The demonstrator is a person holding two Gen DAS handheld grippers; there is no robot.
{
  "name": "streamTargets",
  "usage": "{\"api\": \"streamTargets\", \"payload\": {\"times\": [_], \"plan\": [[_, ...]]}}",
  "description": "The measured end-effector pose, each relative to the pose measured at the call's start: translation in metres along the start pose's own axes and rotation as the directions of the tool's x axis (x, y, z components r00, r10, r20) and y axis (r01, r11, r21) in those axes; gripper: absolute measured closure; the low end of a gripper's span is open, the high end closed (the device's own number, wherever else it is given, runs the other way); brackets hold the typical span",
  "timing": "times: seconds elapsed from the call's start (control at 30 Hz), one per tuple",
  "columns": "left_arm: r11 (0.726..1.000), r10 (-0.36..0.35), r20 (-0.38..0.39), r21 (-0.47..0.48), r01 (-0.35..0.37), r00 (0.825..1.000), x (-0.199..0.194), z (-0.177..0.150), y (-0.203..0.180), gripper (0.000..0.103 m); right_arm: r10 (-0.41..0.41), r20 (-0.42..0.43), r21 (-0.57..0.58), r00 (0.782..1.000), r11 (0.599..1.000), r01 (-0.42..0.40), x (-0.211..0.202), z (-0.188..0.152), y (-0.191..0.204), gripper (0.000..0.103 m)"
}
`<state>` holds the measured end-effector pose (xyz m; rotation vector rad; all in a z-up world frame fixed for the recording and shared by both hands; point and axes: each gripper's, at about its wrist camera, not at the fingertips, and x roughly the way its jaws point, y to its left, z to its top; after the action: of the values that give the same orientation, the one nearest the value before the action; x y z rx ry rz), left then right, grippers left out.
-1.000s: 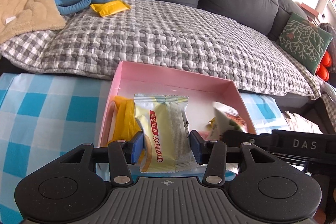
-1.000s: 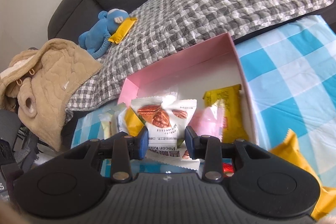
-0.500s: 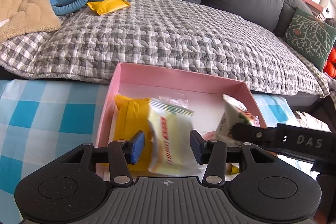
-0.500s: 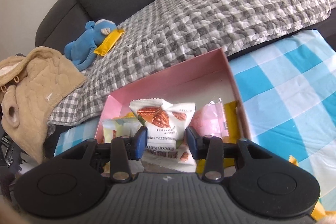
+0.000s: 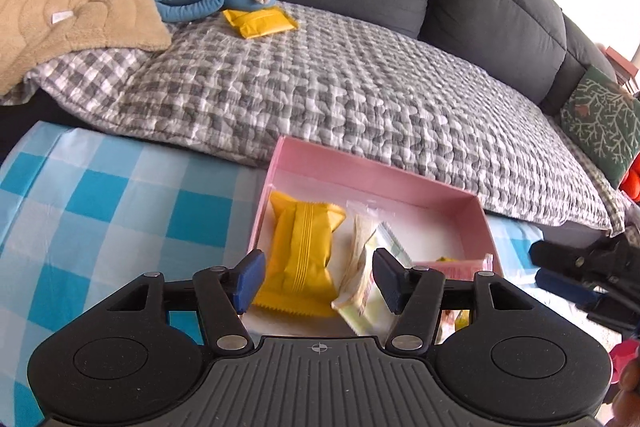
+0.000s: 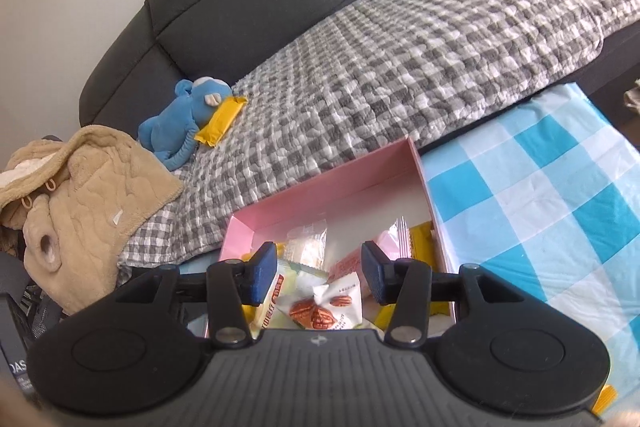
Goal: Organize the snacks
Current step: 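Carry both packs into the pink box and open both tools, then withdraw both open tools from the box back over the snack pile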
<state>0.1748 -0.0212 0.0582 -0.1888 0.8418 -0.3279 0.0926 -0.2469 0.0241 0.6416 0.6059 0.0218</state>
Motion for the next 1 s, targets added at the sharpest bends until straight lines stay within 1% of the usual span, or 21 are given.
{"api": "streamTargets", "payload": {"times": [0.07,0.2,0.23,0.3,0.4,0.47,0.57,0.67,0.7,0.77,0.9,0.97,1.0], "plan": [[1.0,0.0,-0.014,0.001,0.0,1.0,-0.006,-0.005,0.001,0.045,-0.001,0.009,-0.017,1.0,1.0,0.001,-0.006,0.002,0.002,0.056],[1.0,0.005,-0.025,0.025,-0.005,1.0,-0.019,-0.015,-0.002,0.045,-0.01,0.015,-0.062,1.0,0.998,0.011,-0.017,0.003,0.007,0.05],[1.0,0.002,-0.031,0.021,-0.001,1.0,-0.021,-0.017,-0.002,0.045,-0.013,0.013,-0.074,1.0,0.997,0.014,-0.019,0.002,0.007,0.05],[1.0,-0.012,-0.047,0.001,0.012,0.999,-0.027,-0.022,-0.002,0.044,-0.021,0.007,-0.092,1.0,0.996,0.022,-0.021,0.001,0.007,0.045],[0.999,-0.036,-0.069,0.001,0.036,0.997,-0.033,-0.03,-0.006,0.041,-0.082,-0.009,-0.13,0.997,0.988,0.08,-0.024,-0.003,0.006,0.044],[0.998,-0.055,-0.085,0.024,0.057,0.995,-0.037,-0.036,-0.012,0.038,-0.115,-0.012,-0.158,0.993,0.981,0.112,-0.028,-0.007,0.005,0.042],[0.992,-0.087,-0.124,0.083,0.098,0.988,-0.04,-0.047,-0.026,0.036,-0.144,-0.025,-0.199,0.989,0.97,0.136,-0.034,-0.011,0.001,0.032],[0.981,-0.105,-0.155,0.148,0.128,0.982,-0.041,-0.057,-0.041,0.035,-0.187,-0.038,-0.234,0.982,0.957,0.173,-0.037,-0.014,-0.003,0.03],[0.977,-0.111,-0.164,0.164,0.138,0.98,-0.041,-0.06,-0.044,0.035,-0.198,-0.041,-0.238,0.979,0.954,0.183,-0.037,-0.015,-0.005,0.028],[0.968,-0.121,-0.186,0.194,0.157,0.975,-0.041,-0.065,-0.05,0.032,-0.21,-0.066,-0.237,0.975,0.953,0.189,-0.039,-0.016,-0.012,0.026],[0.951,-0.118,-0.222,0.254,0.174,0.968,-0.035,-0.075,-0.057,0.028,-0.232,-0.113,-0.256,0.966,0.946,0.198,-0.04,-0.021,-0.021,0.016],[0.947,-0.112,-0.237,0.27,0.176,0.965,-0.032,-0.08,-0.058,0.028,-0.232,-0.144,-0.274,0.962,0.943,0.187,-0.036,-0.025,-0.025,0.014],[0.945,-0.117,-0.243,0.272,0.184,0.963,-0.032,-0.081,-0.057,0.028,-0.248,-0.158,-0.284,0.956,0.938,0.197,-0.033,-0.027,-0.028,0.014]]}}
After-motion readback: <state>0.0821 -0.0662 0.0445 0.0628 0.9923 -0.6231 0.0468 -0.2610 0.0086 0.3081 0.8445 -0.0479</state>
